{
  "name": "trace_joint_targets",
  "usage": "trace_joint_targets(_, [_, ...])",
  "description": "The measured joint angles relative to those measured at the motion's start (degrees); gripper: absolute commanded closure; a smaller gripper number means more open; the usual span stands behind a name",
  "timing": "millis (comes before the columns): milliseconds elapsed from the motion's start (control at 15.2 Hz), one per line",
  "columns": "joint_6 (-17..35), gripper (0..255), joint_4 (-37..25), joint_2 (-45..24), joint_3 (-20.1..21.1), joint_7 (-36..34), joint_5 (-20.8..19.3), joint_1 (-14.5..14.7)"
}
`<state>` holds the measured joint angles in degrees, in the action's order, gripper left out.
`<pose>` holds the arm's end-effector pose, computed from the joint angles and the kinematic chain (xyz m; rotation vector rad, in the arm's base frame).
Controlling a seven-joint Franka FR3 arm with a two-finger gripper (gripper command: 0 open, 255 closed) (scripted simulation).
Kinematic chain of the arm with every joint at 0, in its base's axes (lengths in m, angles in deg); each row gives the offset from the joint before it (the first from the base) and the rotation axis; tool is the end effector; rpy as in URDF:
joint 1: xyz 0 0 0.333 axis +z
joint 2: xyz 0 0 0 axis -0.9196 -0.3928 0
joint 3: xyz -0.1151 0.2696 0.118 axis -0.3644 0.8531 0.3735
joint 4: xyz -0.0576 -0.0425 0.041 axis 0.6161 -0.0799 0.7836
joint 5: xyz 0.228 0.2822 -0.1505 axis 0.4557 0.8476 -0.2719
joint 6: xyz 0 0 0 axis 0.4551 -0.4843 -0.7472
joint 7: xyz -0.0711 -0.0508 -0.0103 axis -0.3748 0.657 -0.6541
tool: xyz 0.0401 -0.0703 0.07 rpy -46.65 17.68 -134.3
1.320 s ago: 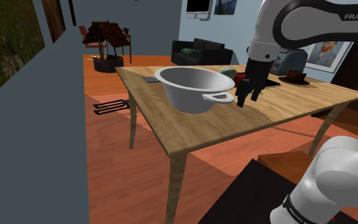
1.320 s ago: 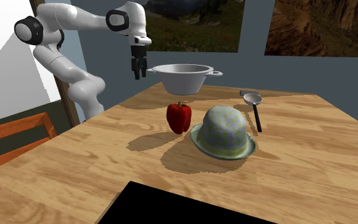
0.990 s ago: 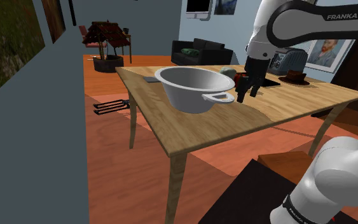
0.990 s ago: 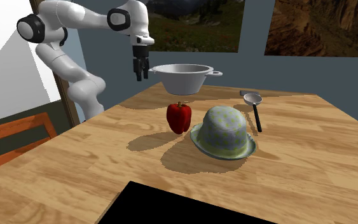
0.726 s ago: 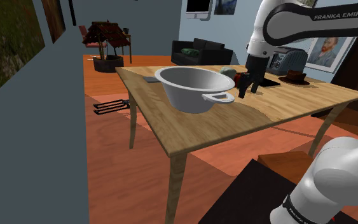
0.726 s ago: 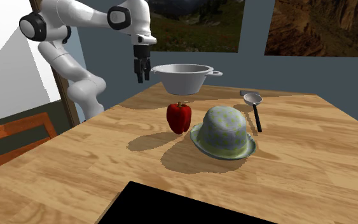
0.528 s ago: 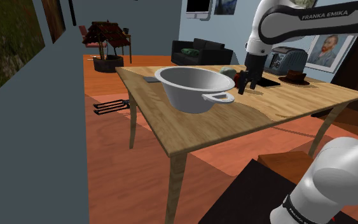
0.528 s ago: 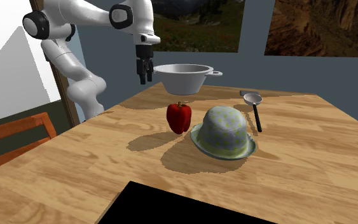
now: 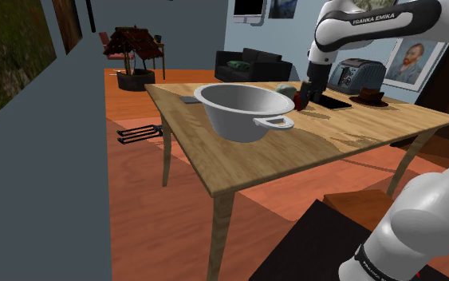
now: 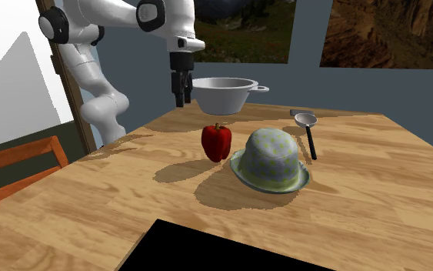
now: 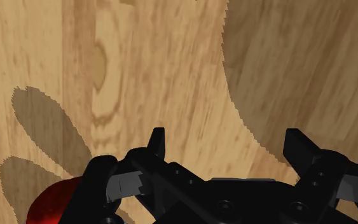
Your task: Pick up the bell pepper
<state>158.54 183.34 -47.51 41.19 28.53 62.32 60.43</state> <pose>0.4075 -0.2079 0.5638 3.0212 -0.1509 0.0079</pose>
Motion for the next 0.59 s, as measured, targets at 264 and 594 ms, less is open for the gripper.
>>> trace_joint_targets(264, [1.0,0,-7.2,-7.2,-3.4,5.1,0.8,-0.8])
trace_joint_targets(594, [0.8,0,-18.1,-17.2,-7.1,11.9,3.7,-2.3])
